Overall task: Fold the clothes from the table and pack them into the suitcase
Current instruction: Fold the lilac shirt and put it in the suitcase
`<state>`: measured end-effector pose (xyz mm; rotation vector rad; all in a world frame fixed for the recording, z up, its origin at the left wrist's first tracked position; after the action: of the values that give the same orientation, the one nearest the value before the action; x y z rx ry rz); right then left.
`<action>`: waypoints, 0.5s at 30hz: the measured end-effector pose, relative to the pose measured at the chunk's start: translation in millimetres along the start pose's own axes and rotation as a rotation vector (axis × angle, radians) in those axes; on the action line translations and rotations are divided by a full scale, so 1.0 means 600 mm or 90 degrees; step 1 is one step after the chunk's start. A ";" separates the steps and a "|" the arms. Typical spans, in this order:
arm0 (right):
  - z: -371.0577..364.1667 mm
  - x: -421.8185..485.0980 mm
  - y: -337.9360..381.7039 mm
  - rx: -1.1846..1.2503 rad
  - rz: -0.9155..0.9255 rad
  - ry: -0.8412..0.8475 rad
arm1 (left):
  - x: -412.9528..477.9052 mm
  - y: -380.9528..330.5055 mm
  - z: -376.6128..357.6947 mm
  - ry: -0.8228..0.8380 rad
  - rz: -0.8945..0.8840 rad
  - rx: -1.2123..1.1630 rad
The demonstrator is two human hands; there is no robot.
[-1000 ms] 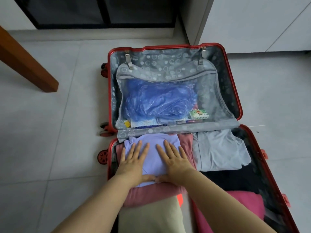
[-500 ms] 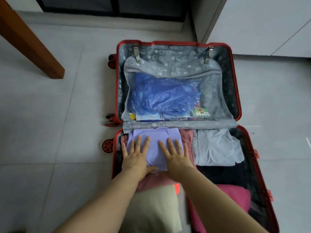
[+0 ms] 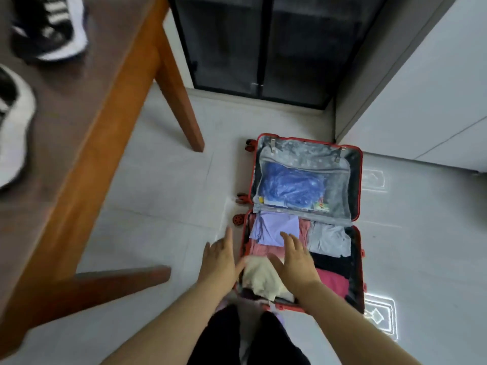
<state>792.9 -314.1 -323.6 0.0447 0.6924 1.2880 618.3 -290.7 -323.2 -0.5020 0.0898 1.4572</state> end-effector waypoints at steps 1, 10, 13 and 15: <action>0.029 -0.023 0.034 -0.003 0.020 -0.004 | -0.029 0.007 0.048 -0.020 0.003 -0.009; 0.121 -0.169 0.374 0.003 0.285 -0.036 | -0.226 0.137 0.367 -0.258 0.036 -0.138; 0.084 -0.211 0.482 0.022 0.326 -0.037 | -0.295 0.240 0.417 -0.308 0.068 -0.185; 0.045 -0.241 0.561 0.030 0.334 -0.030 | -0.334 0.328 0.440 -0.302 0.092 -0.181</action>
<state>500.2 -329.7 -102.0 0.3121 0.6948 1.7653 339.4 -370.5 -69.3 -0.3700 -0.4716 1.7060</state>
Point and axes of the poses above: each hand's wrist, its own x-axis towards the middle knuckle, its own z-axis out of the back of the hand, y = z × x, the point moved 2 cm from there along x, towards the middle knuckle, and after that the axes turned 9 degrees about -y, right-handed, at the moved point
